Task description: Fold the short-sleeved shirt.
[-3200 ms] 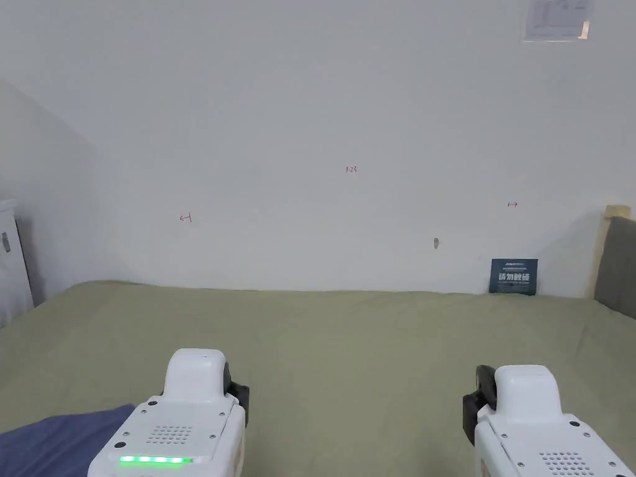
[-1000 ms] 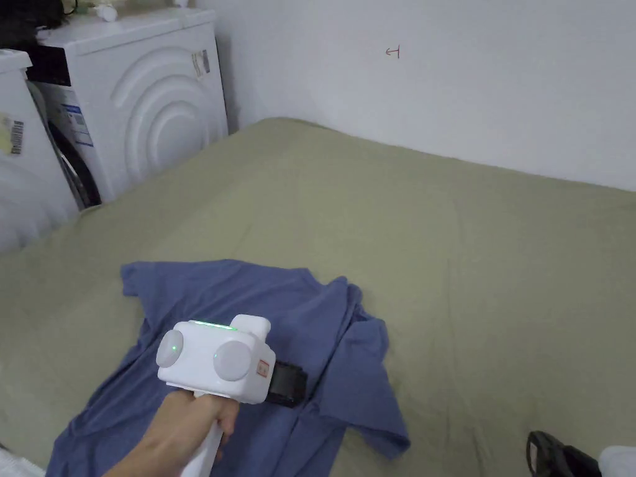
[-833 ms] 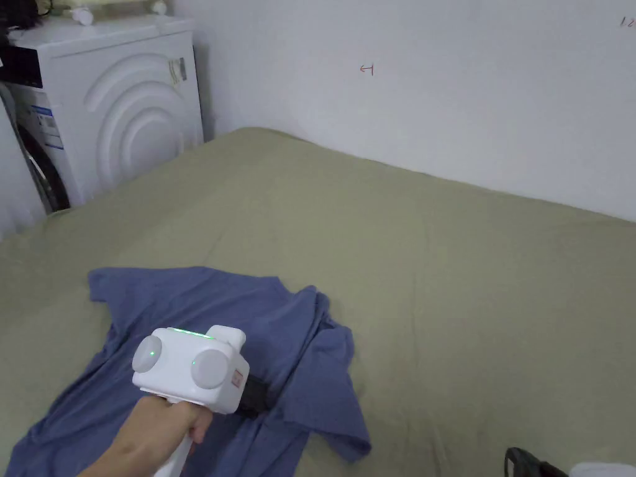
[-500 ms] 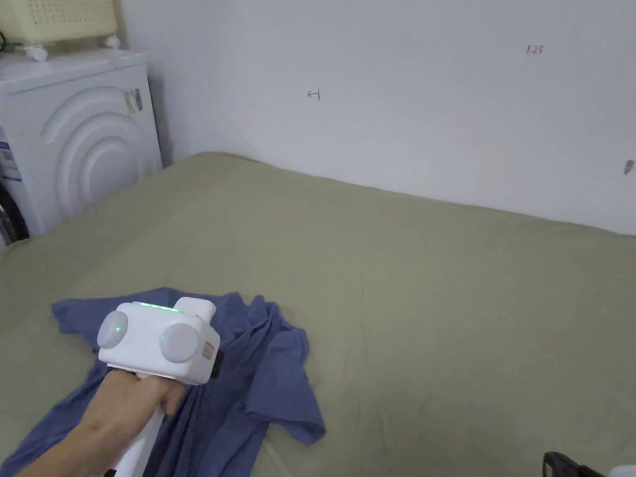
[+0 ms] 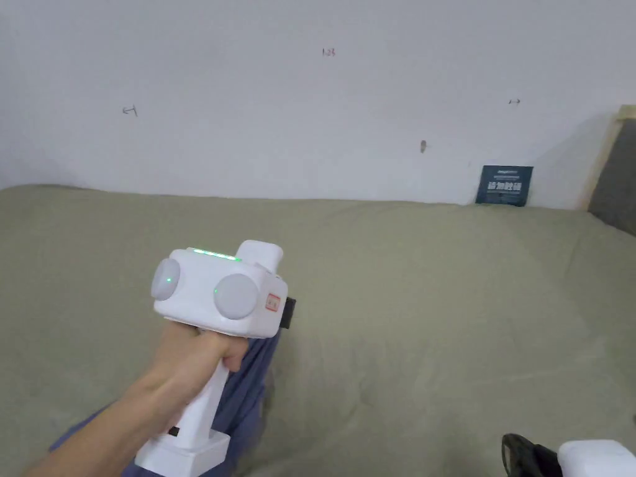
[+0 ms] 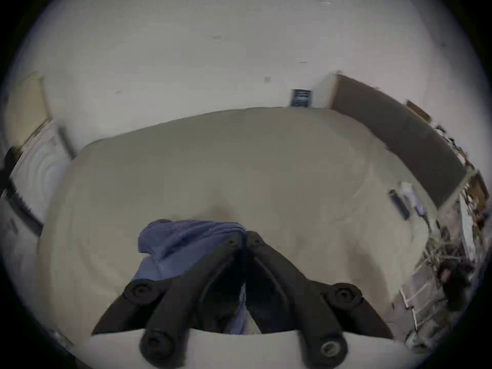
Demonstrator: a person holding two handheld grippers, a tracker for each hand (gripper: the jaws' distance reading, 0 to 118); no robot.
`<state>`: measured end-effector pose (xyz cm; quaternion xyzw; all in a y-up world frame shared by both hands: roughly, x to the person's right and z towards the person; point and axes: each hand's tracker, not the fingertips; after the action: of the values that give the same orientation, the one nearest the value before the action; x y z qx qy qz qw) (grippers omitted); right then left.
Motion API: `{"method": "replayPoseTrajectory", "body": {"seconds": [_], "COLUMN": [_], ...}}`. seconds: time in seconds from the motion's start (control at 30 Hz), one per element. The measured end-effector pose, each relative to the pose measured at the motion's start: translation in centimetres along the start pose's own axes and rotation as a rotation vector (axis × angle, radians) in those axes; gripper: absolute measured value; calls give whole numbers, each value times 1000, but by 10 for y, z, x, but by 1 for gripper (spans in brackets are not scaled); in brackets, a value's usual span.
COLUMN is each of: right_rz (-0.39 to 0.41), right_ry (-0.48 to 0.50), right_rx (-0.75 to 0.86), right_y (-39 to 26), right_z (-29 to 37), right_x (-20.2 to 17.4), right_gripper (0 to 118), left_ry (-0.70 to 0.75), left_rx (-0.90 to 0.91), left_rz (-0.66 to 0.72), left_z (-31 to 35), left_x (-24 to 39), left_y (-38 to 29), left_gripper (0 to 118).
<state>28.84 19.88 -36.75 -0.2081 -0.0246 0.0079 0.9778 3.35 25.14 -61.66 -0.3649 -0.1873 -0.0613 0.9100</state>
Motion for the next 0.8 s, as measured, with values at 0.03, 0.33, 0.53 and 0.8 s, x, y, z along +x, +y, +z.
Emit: {"method": "replayPoseTrajectory", "body": {"seconds": [0.03,0.33,0.53,0.8], "right_rz": [-5,-34,-37,-43], "right_ry": [-15,-83,-87,-74], "right_rx": [-6,-44,-90,-70], "right_y": [-1,-11,-22,-13], "right_z": [-1,-17,-36,-33], "right_x": [5,29,32,25], "right_gripper": [1,1,1,1], "left_ry": [-37,-231,-203,-106], "left_rx": [7,-87,-234,-79], "left_rz": [-17,-49,37,87], "left_z": [-5,-102,-172,-100], "left_x": [20,114,96,53], "left_y": [6,-1,-51,-59], "left_gripper": [0,0,5,116]}}
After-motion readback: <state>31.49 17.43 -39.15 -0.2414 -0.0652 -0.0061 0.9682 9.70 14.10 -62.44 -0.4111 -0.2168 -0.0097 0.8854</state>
